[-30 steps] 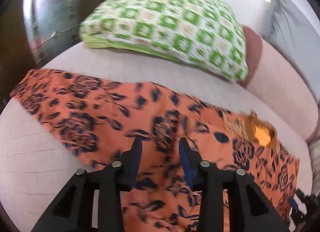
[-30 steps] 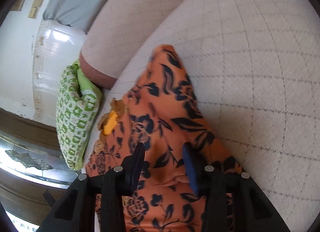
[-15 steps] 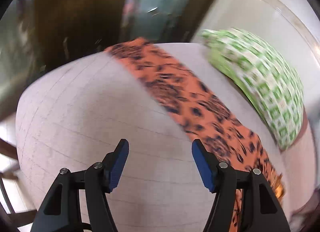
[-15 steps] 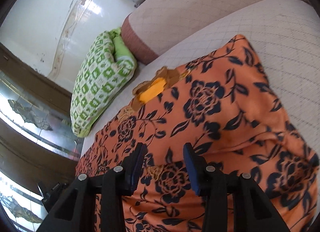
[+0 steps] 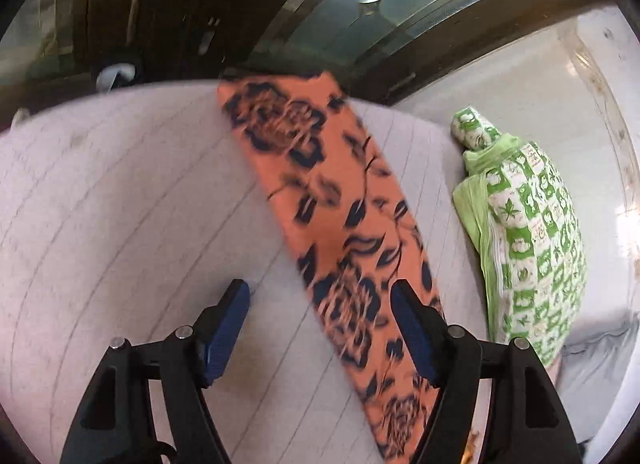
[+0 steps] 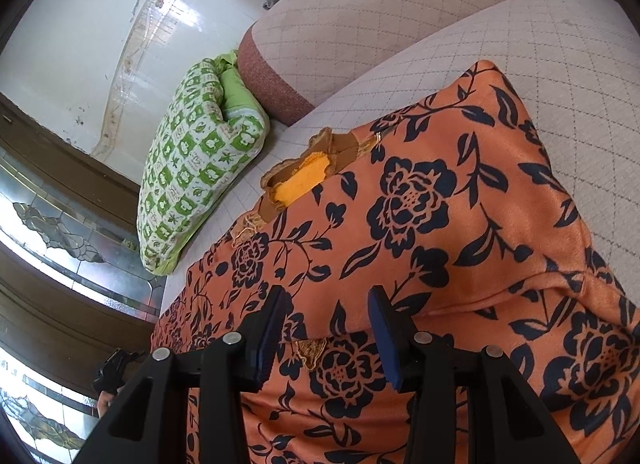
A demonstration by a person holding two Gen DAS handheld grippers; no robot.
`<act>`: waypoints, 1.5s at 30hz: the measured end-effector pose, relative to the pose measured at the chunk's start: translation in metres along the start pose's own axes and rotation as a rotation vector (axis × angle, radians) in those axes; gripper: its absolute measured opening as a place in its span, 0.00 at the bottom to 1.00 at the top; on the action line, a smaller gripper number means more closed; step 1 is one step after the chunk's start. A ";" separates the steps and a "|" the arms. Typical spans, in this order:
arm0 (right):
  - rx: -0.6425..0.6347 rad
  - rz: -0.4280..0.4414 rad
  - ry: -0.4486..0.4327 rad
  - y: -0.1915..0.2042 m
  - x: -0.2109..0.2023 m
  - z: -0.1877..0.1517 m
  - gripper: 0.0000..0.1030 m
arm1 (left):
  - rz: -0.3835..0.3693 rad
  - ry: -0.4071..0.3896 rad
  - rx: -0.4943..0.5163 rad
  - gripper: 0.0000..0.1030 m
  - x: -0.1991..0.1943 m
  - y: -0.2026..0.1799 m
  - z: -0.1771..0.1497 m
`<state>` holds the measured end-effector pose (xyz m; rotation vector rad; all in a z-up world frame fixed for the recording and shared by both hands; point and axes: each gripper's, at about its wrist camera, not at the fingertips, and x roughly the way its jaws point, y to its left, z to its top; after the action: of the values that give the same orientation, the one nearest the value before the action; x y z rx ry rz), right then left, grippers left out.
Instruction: Fold small clothes
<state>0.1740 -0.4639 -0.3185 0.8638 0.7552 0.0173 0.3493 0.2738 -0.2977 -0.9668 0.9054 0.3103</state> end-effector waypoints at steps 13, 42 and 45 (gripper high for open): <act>-0.004 -0.025 -0.016 -0.003 0.003 0.007 0.44 | 0.081 -0.087 0.233 0.07 0.025 -0.046 -0.006; 0.218 0.046 -0.279 -0.072 -0.109 0.054 0.60 | -0.229 0.208 1.371 0.58 -0.051 -0.233 -0.505; 0.179 0.021 -0.268 -0.065 -0.105 0.057 0.60 | -0.296 0.071 1.293 0.66 -0.077 -0.221 -0.458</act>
<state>0.1123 -0.5781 -0.2784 1.0211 0.5005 -0.1468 0.1950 -0.2111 -0.2252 0.1092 0.7895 -0.5400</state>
